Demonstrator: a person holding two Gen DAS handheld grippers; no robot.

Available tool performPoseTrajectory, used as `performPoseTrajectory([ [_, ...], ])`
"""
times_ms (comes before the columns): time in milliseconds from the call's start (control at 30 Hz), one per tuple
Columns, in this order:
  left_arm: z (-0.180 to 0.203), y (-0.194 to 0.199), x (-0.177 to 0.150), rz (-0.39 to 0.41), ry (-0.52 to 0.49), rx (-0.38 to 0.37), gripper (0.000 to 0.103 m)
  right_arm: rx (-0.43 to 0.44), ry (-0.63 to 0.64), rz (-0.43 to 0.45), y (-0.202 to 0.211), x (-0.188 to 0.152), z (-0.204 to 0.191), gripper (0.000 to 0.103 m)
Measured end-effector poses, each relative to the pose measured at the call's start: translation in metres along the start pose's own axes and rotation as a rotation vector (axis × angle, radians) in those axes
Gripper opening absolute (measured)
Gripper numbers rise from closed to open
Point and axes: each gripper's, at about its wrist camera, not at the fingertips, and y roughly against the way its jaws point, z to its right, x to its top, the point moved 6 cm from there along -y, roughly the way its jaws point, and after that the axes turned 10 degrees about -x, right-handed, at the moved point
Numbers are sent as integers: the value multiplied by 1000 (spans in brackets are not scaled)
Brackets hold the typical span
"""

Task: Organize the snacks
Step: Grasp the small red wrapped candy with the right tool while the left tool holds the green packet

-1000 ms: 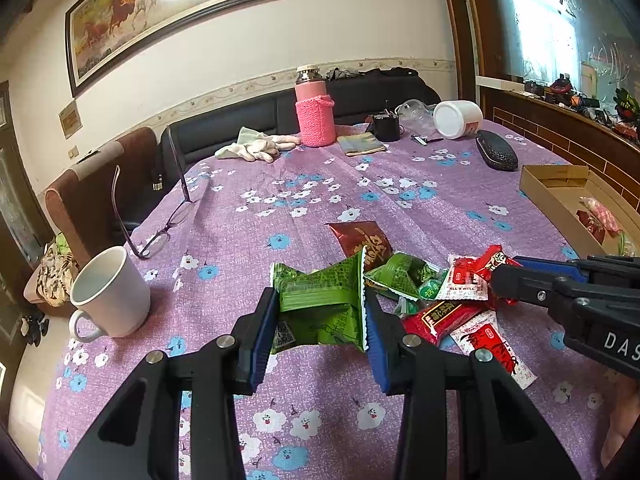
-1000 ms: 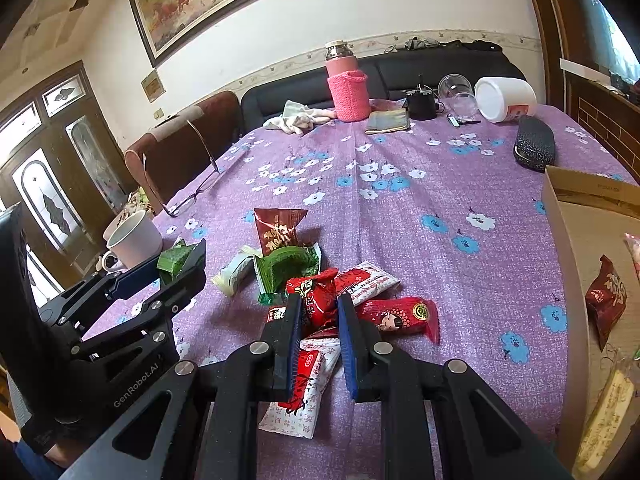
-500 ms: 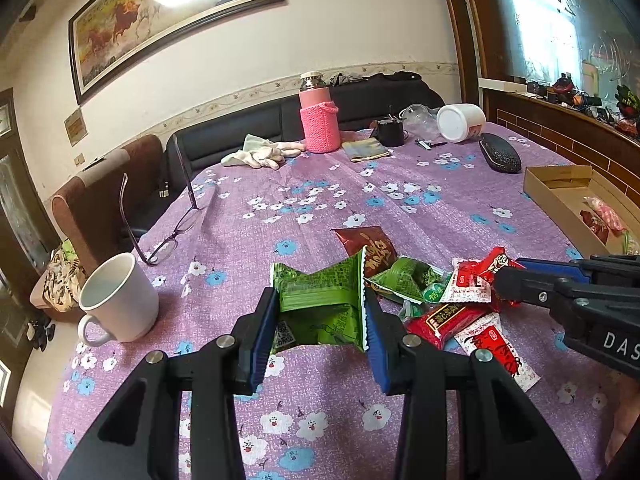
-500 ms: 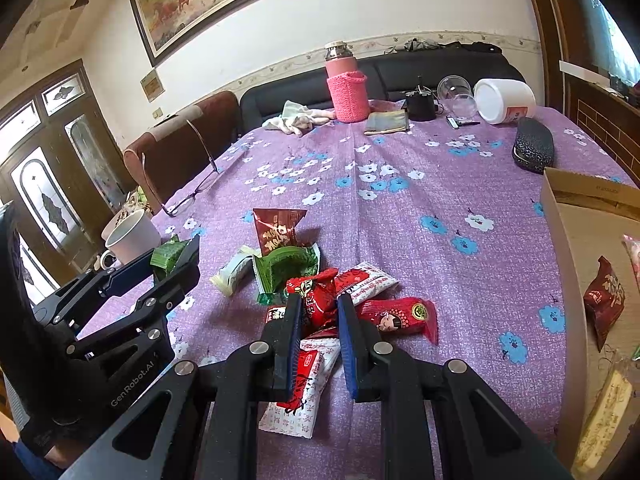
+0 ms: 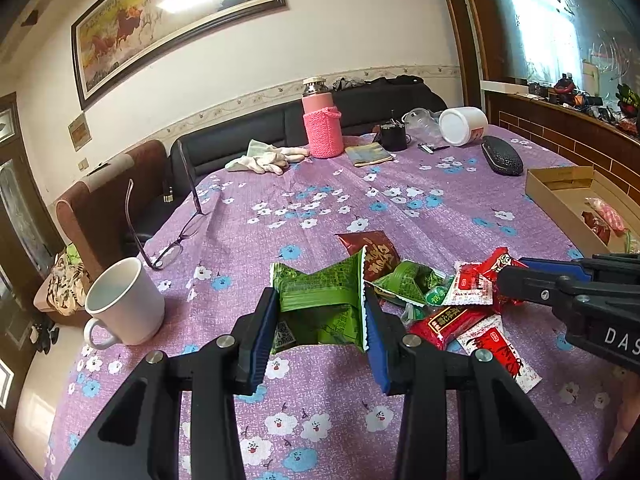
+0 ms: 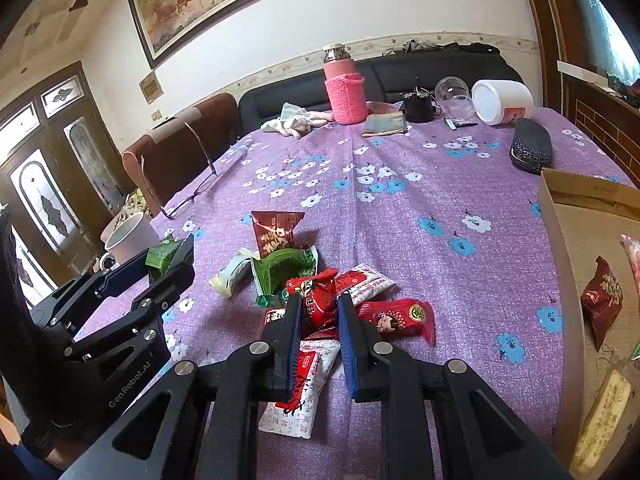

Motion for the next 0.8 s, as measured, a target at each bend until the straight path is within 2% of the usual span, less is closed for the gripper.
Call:
performPoseTrajectory([
  [600, -1, 1, 0, 12, -12, 38, 40, -5, -9, 13, 3, 2, 2, 19],
  [800, -3, 3, 0, 21, -20, 72, 40, -8, -20, 19, 5, 3, 4, 19],
])
